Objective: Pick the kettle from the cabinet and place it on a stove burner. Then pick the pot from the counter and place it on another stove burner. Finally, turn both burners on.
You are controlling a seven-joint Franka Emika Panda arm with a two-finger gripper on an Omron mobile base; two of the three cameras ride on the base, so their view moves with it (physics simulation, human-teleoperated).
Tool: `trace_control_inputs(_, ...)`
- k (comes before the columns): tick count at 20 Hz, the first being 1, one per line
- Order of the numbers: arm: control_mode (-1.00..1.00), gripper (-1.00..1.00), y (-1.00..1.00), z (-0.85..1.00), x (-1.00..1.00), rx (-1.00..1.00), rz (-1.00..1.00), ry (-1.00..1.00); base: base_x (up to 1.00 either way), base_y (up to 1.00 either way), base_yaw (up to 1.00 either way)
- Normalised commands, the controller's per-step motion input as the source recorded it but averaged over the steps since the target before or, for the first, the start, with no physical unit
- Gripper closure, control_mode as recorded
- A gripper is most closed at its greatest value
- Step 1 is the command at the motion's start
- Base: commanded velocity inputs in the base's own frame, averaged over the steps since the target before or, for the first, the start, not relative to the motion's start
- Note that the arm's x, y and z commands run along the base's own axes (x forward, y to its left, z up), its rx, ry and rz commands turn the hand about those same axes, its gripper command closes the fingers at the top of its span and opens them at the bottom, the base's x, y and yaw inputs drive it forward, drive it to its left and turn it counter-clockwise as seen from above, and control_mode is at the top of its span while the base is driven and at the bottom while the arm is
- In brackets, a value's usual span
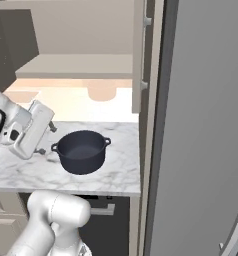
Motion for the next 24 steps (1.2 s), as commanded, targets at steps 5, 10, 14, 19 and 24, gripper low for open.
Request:
trace_control_inputs(5, -1.0, -1.0, -0.09, -0.19, 0.03, 0.08, 0.03, 0.0, 0.0, 0.0, 0.0)
trace_control_inputs(10, -1.0, -1.0, 0.0, -0.12, 0.17, 0.04, 0.01, 0.04, 0.0, 0.0, 0.0)
trace_control_inputs(14, -1.0, -1.0, 0.0, -0.17, 0.18, 0.01, 0.0, 0.06, 0.0, 0.0, 0.0)
trace_control_inputs(19, -1.0, -1.0, 0.0, -0.22, 0.17, 0.0, 0.0, 0.07, 0.0, 0.0, 0.0)
trace_control_inputs(24, -1.0, -1.0, 0.02, -0.23, 0.17, 0.0, 0.0, 0.06, 0.0, 0.0, 0.0)
